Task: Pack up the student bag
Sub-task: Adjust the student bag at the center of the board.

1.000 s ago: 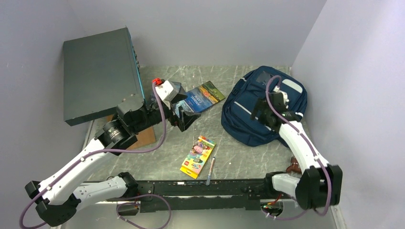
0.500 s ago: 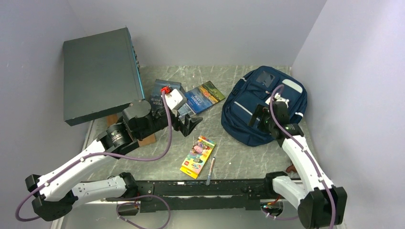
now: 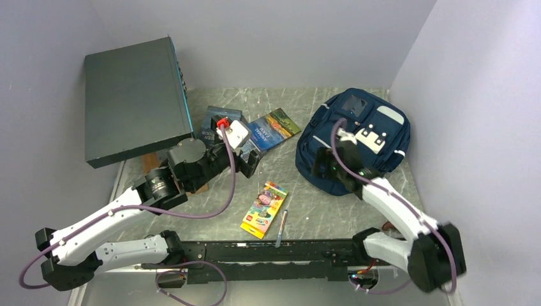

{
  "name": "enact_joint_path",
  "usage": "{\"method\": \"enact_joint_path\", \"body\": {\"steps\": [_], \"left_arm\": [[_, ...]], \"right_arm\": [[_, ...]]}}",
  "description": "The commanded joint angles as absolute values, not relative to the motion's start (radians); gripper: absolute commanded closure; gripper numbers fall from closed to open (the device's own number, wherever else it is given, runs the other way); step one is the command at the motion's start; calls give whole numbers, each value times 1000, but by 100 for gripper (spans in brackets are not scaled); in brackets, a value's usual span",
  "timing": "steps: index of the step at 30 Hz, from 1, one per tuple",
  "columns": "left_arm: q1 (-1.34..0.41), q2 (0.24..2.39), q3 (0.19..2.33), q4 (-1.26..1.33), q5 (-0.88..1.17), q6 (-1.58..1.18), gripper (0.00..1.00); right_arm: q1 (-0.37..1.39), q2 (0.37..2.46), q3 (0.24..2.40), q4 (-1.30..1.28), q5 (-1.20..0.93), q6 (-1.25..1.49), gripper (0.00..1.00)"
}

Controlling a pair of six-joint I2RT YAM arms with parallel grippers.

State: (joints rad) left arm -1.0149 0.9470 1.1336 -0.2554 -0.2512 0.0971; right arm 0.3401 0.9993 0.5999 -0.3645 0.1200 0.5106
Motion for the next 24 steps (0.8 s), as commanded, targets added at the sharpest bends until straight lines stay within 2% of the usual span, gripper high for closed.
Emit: {"method": "enact_joint_path", "body": {"steps": [1,5,9,14,16,20,22,24], "left_arm": [[-1032,956,1122,-210,-341,139,0],[-1029,962,1100,-180,-409,143,0],[-1022,968,1101,-176,-480,130,0],[-975,912,1074,-148,-538,93,0],[-953,884,1060,-133,-536,71,0],[-945,855,1040,-111,-534,65,0],[-946,852,1037,-109,-530,64,0],[-945,850,1037,-109,-533,66,0]], "right_arm": [[434,1237,815,-281,334,336,1],[478,1457,992,-311,443,211,1],[518,1629,1134,-324,449,115,2],[547,1751,1208,-295,418,77,5],[549,1789,1200,-282,369,67,10],[573,1856,1185,-312,350,57,23],[585,1856,1162,-334,373,54,43],[596,1812,1106,-325,362,34,70]]}}
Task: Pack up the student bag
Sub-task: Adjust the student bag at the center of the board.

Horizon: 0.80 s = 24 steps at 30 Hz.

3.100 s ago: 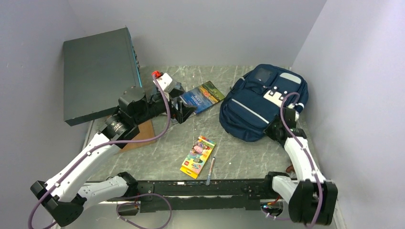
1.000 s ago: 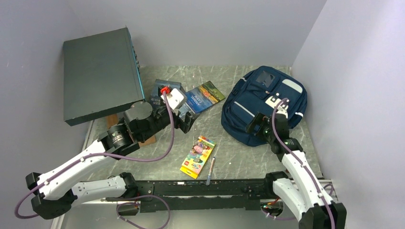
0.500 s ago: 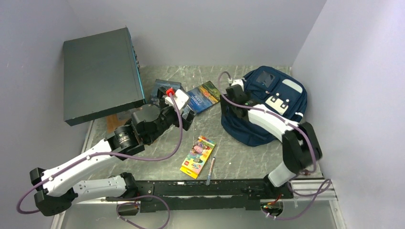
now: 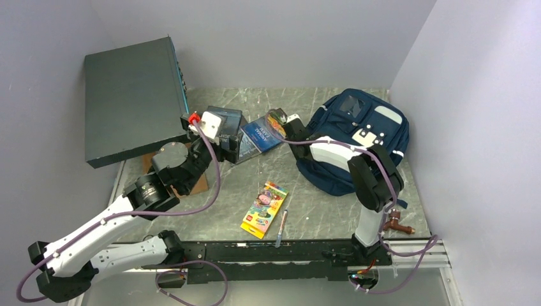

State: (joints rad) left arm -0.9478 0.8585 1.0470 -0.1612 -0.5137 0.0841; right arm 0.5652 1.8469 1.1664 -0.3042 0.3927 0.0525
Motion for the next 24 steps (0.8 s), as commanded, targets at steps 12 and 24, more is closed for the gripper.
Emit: {"method": "enact_joint_path", "body": {"steps": [12,24], "left_arm": [[-891,877,1027,-112,-466,-20,0],[-864,935,1042,-133,-349,-101,0]], "right_arm": [[640,1208,662,-166,16,-270,100],[638,876,558,-171,-19,-154,100]]}}
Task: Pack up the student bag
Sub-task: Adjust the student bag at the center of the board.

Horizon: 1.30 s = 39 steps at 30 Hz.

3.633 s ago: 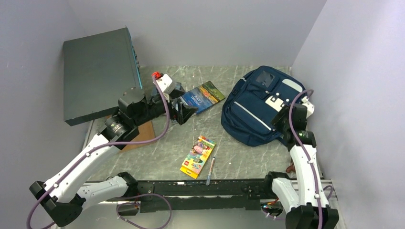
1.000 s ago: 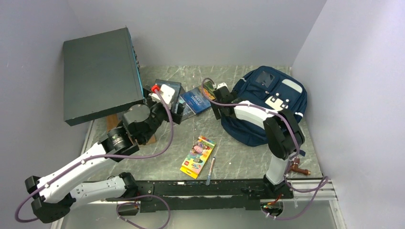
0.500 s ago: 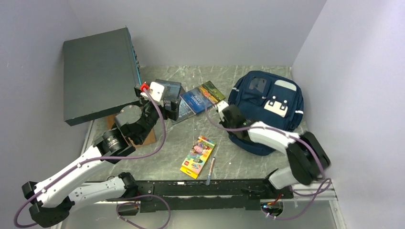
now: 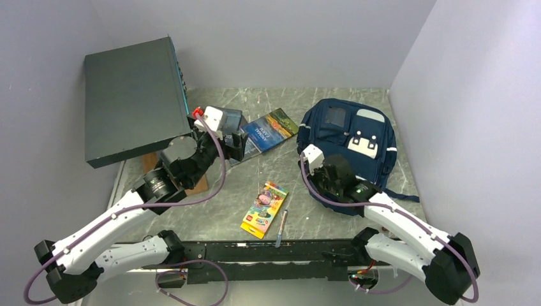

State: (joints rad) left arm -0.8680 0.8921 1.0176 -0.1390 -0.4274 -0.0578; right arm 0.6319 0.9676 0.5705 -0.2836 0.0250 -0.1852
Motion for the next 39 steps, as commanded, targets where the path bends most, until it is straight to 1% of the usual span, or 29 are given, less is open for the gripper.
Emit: {"method": "enact_joint_path", "body": {"steps": [1,3,7,10,13,16,19,21,23,26,28,30,33,37,39], "left_arm": [[-862,955,1053,-146,-306,-110,0],[-844,1004,1079,-166,-204,-141,0],[-758,1152,1154,-206,121,-244,0],[-672,1245,1154,-144,355,-347,0],[-635,1320,1137,-49,529,-400,0],[-629,1387,1140,5,632,-384,2],[-634,1435,1131,60,669,-345,5],[-642,1448,1106,100,615,-326,5],[-658,1461,1053,200,582,-300,5],[-674,1505,954,430,596,-276,7],[-687,1551,926,501,568,-185,8],[-691,1613,952,499,574,-112,9],[-693,1717,1002,548,641,-64,10],[-692,1848,1029,671,607,-57,11],[-694,1913,1080,669,618,-54,11]], "right_arm": [[638,856,552,-165,-10,-149,100],[637,819,551,-163,-3,-144,100],[637,765,557,-177,20,-107,100],[637,703,533,-170,55,-70,100],[635,636,497,-160,93,-33,100],[634,567,454,-148,132,-2,100],[634,505,407,-123,146,43,100],[633,468,387,-109,134,41,100],[632,434,379,-109,144,42,100],[632,381,361,-102,158,48,100],[632,345,344,-93,152,52,100],[631,327,338,-91,147,52,100],[632,319,333,-84,141,48,100],[632,321,335,-89,145,46,100],[632,311,332,-86,147,45,100]]}}
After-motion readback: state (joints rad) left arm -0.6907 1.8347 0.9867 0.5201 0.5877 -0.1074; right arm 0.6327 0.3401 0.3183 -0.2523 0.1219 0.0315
